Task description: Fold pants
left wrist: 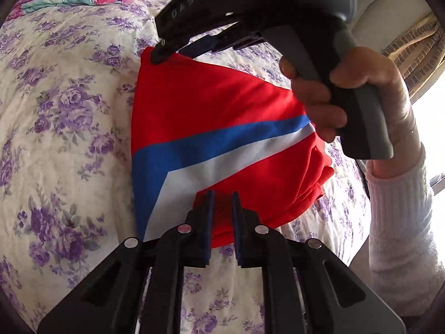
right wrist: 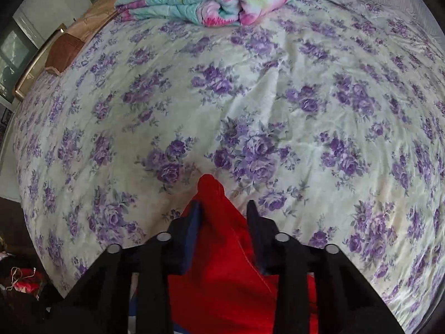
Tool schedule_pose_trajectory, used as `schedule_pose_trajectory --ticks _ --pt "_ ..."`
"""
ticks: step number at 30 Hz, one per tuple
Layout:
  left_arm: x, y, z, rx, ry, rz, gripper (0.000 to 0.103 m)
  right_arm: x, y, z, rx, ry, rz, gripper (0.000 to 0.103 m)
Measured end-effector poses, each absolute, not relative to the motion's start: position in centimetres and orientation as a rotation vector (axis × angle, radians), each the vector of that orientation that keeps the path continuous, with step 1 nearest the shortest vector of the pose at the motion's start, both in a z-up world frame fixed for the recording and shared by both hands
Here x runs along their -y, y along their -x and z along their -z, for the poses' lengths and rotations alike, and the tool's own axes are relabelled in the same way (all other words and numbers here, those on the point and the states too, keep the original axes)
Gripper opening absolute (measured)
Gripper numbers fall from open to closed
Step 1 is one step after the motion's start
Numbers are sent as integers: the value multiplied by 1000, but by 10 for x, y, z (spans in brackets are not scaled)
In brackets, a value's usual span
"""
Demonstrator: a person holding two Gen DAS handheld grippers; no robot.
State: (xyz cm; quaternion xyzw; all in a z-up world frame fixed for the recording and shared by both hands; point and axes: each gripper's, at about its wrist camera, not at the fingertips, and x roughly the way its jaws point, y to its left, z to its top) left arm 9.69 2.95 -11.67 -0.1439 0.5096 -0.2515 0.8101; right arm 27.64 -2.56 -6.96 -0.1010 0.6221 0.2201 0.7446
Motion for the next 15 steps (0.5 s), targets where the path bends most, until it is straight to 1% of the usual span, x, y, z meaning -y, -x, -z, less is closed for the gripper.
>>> schedule_pose_trajectory --ticks 1,3,5,7,9,11,13,15 --pt "-31 -97 118 -1090 318 542 12 23 -276 78 -1372 243 -461 23" --pt "-34 -99 122 -1090 330 541 8 16 -272 85 -1342 288 -443 24" --pt "-36 -100 124 -1097 345 544 7 14 -270 84 -1327 292 -421 26" --pt "-38 -103 121 -1112 348 550 7 18 -269 81 -1333 263 -395 36" --pt "-49 -103 111 -1115 334 510 7 29 -261 63 -1302 220 -410 38" --pt "-65 -102 100 -1087 338 459 7 53 -243 33 -1255 125 -455 42" --pt "-84 -106 95 -1090 420 454 7 81 -218 3 -1176 50 -481 57" --pt "-95 -114 96 -1102 484 470 7 104 -187 -20 -1091 22 -483 62"
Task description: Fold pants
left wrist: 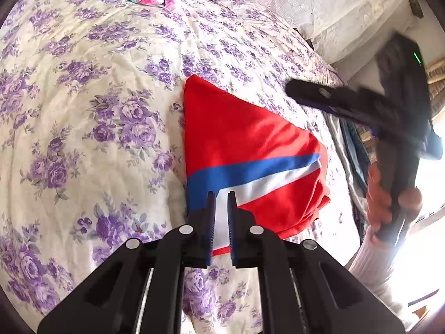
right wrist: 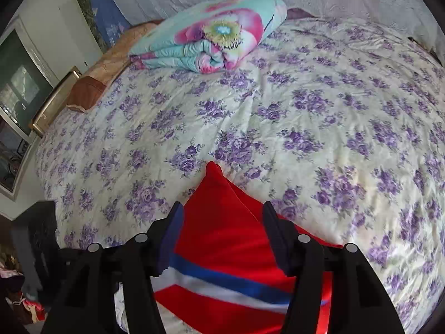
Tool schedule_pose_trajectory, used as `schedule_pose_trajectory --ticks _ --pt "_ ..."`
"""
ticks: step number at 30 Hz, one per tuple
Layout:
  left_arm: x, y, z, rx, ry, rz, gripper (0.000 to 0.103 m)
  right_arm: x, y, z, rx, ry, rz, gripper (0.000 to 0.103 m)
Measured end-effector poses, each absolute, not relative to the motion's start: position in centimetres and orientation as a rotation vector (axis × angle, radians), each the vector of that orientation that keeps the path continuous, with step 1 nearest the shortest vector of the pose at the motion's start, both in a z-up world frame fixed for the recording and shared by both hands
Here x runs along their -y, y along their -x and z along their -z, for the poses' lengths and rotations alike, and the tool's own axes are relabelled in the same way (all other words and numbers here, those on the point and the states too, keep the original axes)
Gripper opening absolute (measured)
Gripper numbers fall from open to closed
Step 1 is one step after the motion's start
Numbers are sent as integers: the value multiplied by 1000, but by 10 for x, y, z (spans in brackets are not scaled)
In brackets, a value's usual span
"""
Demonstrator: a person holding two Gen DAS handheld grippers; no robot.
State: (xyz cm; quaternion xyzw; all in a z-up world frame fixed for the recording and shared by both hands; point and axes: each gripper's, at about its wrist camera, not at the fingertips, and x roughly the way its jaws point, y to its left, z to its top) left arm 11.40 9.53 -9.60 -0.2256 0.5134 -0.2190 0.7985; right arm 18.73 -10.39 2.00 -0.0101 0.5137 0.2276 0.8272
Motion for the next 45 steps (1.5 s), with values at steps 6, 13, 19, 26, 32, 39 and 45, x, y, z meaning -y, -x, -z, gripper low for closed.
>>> schedule_pose_trajectory --ticks 6,13,19,26,32,39,45 --pt "-86 -144 125 -1230 627 553 12 170 -86 -21 -1005 -53 -419 62" --pt "-99 -136 116 -1186 665 555 58 261 -4 19 -1008 -260 -205 62" --pt "-116 -140 115 -1162 686 491 81 303 22 44 -1009 -434 -110 62" --pt "-107 -151 118 -1198 696 585 81 290 30 42 -974 -403 -136 62" --pt "-96 -172 125 -1239 702 655 81 297 37 45 -974 -430 -115 62" --pt "-56 -162 115 -1272 567 716 82 290 16 53 -1025 -476 -188 62" --pt "-52 -147 126 -1333 526 660 66 271 -47 60 -1084 -535 -313 62"
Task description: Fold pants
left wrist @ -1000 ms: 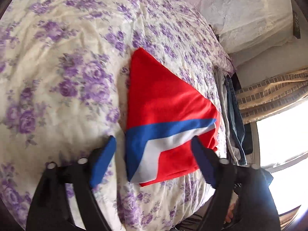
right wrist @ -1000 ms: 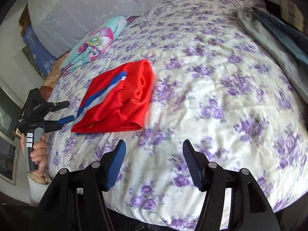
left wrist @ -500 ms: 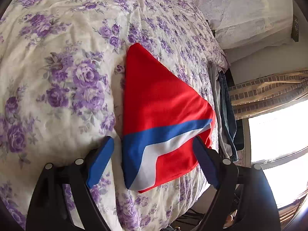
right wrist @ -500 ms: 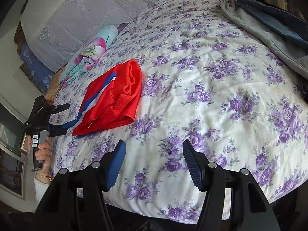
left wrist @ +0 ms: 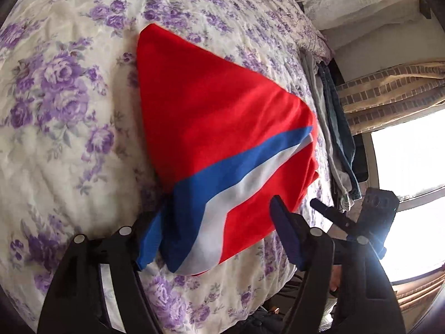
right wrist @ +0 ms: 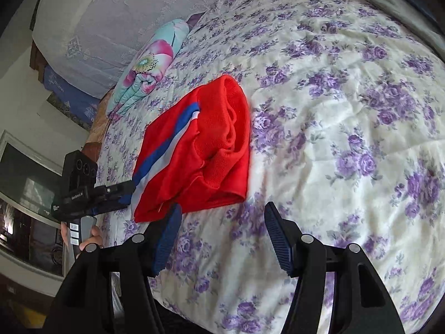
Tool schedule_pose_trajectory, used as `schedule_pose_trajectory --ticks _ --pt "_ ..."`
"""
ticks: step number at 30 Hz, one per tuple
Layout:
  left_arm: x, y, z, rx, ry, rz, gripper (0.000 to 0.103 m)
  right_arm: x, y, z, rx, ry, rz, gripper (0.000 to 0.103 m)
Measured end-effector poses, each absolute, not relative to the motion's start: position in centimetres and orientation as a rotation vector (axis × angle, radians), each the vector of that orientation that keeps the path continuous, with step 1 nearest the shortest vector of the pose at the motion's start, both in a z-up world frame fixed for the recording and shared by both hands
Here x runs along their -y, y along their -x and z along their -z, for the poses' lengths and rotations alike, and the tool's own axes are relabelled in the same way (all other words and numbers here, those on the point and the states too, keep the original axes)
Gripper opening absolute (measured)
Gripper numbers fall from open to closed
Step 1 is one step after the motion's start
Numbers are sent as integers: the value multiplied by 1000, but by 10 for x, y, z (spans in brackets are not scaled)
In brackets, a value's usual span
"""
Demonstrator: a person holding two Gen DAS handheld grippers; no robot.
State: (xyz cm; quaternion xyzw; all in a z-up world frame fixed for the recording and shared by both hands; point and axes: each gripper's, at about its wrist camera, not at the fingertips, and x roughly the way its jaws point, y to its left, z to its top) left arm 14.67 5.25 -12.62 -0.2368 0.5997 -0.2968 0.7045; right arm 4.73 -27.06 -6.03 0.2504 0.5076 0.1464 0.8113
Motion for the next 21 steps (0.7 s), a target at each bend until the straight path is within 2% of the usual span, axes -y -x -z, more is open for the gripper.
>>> schedule_pose_trajectory --ticks 3,7,11,12,13,14,15,18,21 --pt "-67 -148 134 -1344 581 668 64 263 -80 72 -1147 -529 -326 62" --pt "-72 -154 142 -1370 630 687 64 253 -109 90 -1220 -599 -413 84" --pt "-60 -169 147 -1388 660 711 65 238 -130 94 -1214 -625 -462 89" --pt "-55 -172 146 -1390 656 714 65 235 -134 94 -1208 -619 -460 86" --pt "-52 -173 145 -1391 649 707 64 231 -134 92 -1196 -585 -440 66" --pt "-50 -173 143 -1387 633 686 54 227 -131 89 -1183 -517 -403 54" --pt "-47 -170 138 -1373 605 673 43 222 -127 85 -1165 -469 -389 48" --pt "-47 -158 121 -1304 562 665 30 220 -116 74 -1113 -405 -377 41" --pt "-41 -148 96 -1238 500 655 28 218 -106 61 -1078 -345 -353 40"
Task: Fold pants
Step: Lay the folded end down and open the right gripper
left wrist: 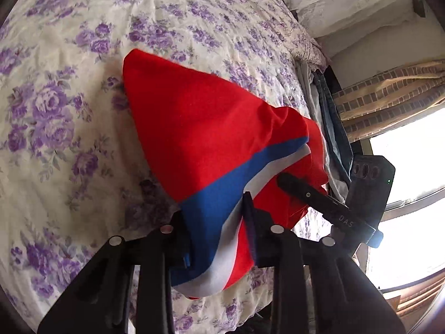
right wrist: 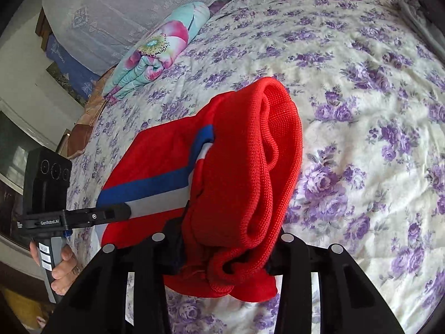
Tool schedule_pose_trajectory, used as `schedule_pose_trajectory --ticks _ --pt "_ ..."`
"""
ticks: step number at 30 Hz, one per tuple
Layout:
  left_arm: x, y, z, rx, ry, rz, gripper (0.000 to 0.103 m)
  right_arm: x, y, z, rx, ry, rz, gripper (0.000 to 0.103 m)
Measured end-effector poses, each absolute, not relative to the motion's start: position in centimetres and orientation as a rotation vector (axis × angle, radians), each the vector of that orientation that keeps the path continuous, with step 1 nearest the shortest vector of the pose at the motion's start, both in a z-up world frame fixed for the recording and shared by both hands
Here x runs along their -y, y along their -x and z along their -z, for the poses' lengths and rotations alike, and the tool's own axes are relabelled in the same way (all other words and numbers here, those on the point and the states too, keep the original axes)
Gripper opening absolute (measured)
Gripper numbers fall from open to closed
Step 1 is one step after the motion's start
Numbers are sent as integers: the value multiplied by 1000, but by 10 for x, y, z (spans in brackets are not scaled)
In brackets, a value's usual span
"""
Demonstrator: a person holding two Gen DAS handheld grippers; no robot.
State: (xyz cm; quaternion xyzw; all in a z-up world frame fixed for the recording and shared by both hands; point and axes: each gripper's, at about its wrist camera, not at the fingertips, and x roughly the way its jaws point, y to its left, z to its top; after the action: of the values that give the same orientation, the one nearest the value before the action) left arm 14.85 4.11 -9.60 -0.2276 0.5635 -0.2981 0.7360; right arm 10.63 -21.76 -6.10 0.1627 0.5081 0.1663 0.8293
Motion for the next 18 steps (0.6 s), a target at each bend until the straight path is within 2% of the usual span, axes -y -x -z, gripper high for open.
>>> schedule_pose_trajectory --ticks 5,9,15,18 --pt "-19 -159 64 -1211 385 637 24 216 -111 43 -1046 -276 -333 39" --pt "-4 -204 51 -1249 363 634 24 231 -150 25 -1040 -277 -324 38" --pt "28 -342 9 -1196 292 578 24 252 -290 -13 -964 -294 -259 38" --pt "32 -414 6 -1143 302 517 24 253 -369 -7 -913 -275 -258 38"
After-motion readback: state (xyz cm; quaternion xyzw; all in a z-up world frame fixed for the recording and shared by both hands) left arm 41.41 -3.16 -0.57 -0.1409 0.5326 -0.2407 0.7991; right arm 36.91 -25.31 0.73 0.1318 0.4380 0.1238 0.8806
